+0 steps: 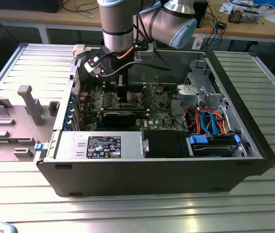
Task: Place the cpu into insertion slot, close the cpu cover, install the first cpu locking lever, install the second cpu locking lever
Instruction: 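Place the cpu into insertion slot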
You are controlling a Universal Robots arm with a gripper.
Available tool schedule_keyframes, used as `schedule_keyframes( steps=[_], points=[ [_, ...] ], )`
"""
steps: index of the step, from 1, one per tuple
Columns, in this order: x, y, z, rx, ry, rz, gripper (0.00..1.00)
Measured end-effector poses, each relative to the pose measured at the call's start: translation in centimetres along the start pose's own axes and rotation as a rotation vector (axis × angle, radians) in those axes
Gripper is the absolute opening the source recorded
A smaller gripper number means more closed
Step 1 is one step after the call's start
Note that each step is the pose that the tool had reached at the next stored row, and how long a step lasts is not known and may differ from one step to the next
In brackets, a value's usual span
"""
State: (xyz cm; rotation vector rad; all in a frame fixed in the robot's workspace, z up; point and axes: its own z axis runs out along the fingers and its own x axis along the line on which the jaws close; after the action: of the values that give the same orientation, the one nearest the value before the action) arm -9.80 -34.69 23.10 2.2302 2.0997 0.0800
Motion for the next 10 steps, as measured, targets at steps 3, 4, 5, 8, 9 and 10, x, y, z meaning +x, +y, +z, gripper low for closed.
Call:
schedule_keyframes(
  steps=[3, 4, 5, 8, 9, 10],
  points=[
    [0.00, -0.03, 0.02, -0.0001, 0.0001, 0.000, 0.54],
    [0.01, -0.06, 0.02, -0.0001, 0.0001, 0.000, 0.54],
    [0.02, -0.09, 0.01, 0.0000, 0.0001, 0.000, 0.54],
    [0.17, -0.13, 0.03, -0.0002, 0.0004, -0.001, 0.54],
    [0.41, -0.13, 0.06, -0.0002, 0.0008, -0.011, 0.54],
    [0.60, -0.12, 0.10, -0.0003, 0.0016, -0.021, 0.54]
  ],
)
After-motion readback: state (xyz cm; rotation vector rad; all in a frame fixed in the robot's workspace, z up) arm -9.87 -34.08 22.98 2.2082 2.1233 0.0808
